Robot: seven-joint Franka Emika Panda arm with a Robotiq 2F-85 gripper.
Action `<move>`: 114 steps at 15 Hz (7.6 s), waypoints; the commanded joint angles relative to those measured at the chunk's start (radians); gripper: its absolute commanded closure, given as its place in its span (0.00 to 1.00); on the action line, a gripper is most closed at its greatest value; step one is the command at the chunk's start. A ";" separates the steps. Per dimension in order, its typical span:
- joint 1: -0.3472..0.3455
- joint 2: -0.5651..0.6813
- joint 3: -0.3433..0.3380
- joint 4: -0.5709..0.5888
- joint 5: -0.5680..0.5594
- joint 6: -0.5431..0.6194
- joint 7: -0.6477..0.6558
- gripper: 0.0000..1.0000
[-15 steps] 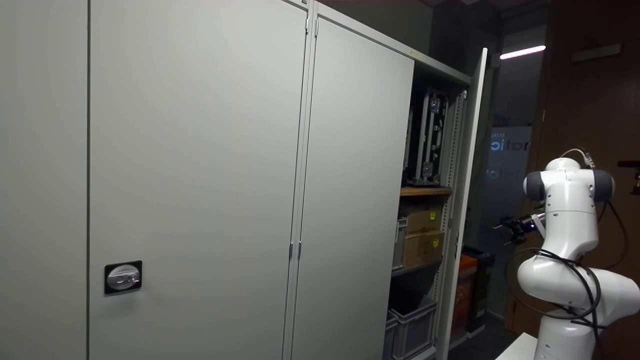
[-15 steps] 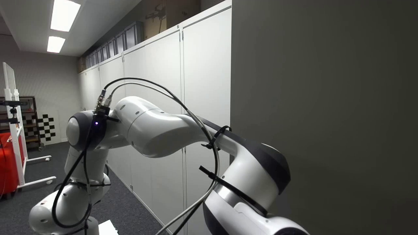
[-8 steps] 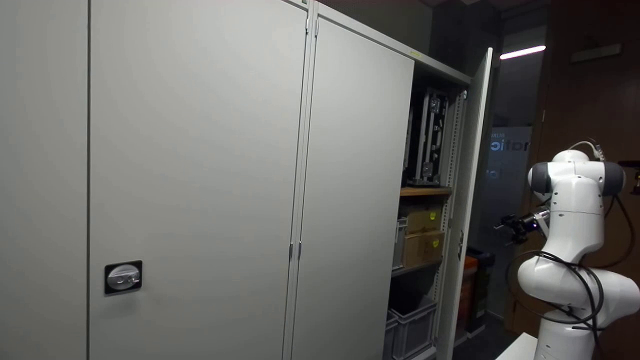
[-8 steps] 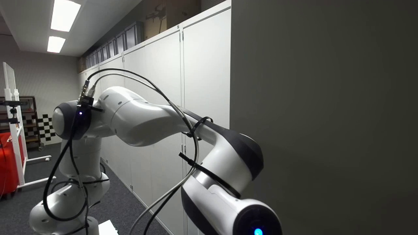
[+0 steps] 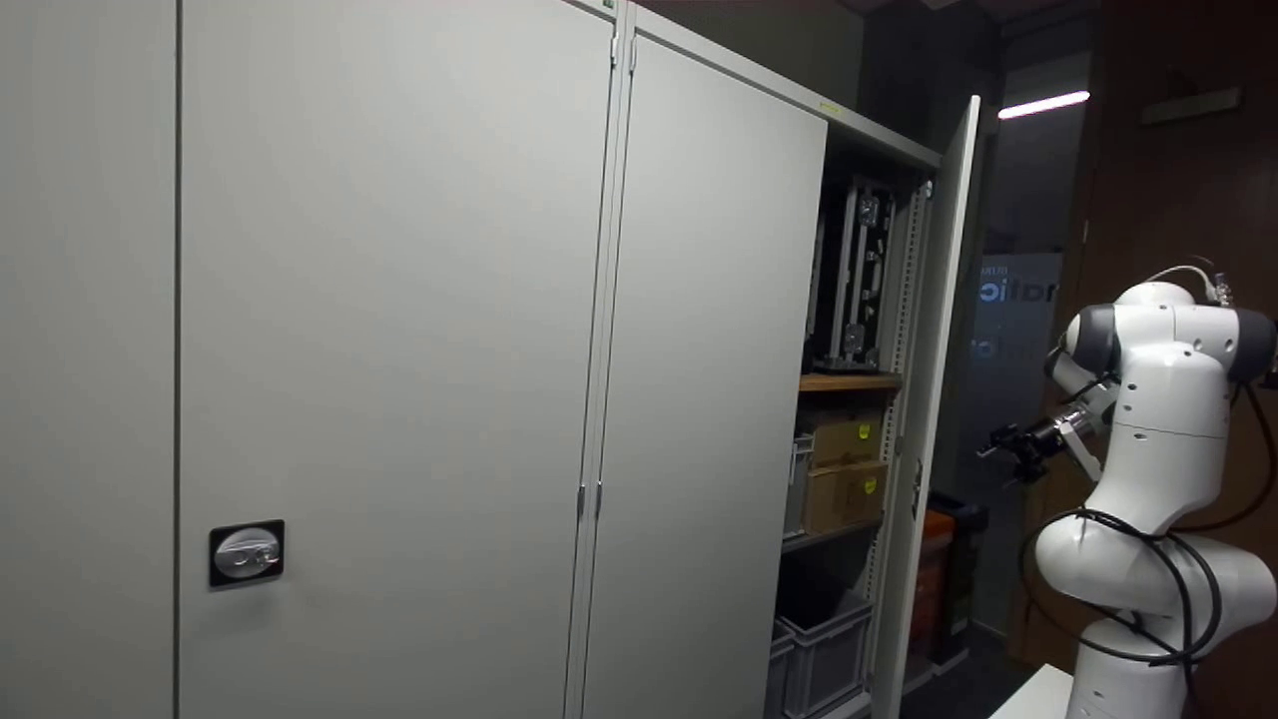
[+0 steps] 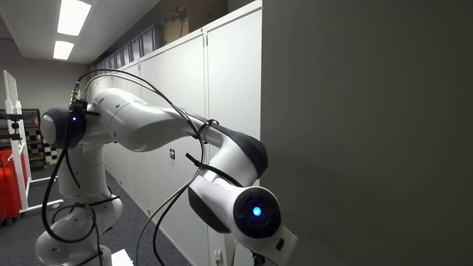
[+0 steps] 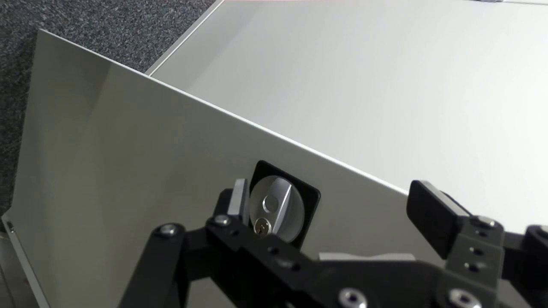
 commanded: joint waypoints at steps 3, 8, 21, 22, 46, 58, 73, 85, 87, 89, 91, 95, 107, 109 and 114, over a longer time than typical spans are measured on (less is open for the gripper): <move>0.102 -0.167 -0.005 -0.142 -0.072 0.142 0.017 0.00; 0.187 -0.257 -0.011 -0.205 -0.134 0.217 0.037 0.00; 0.355 -0.454 -0.027 -0.337 -0.274 0.357 0.148 0.00; 0.367 -0.466 -0.024 -0.349 -0.284 0.378 0.161 0.00; 0.632 -0.563 0.057 -0.462 -0.475 0.723 0.367 0.00; 0.711 -0.501 0.124 -0.461 -0.505 0.942 0.504 0.00; 0.612 -0.321 0.337 -0.443 -0.740 1.323 0.931 0.00; 0.224 -0.290 0.657 -0.385 -1.101 1.384 1.387 0.00; 0.162 -0.293 0.712 -0.369 -1.155 1.382 1.460 0.00; 0.105 -0.294 0.764 -0.350 -1.204 1.377 1.528 0.00; 0.041 -0.296 0.821 -0.334 -1.259 1.383 1.604 0.00; -0.084 -0.301 0.932 -0.296 -1.365 1.379 1.751 0.00; -0.442 -0.321 1.245 -0.183 -1.660 1.349 2.122 0.00; -0.497 -0.321 1.294 -0.162 -1.700 1.340 2.171 0.00; -0.626 -0.320 1.411 -0.117 -1.774 1.316 2.269 0.00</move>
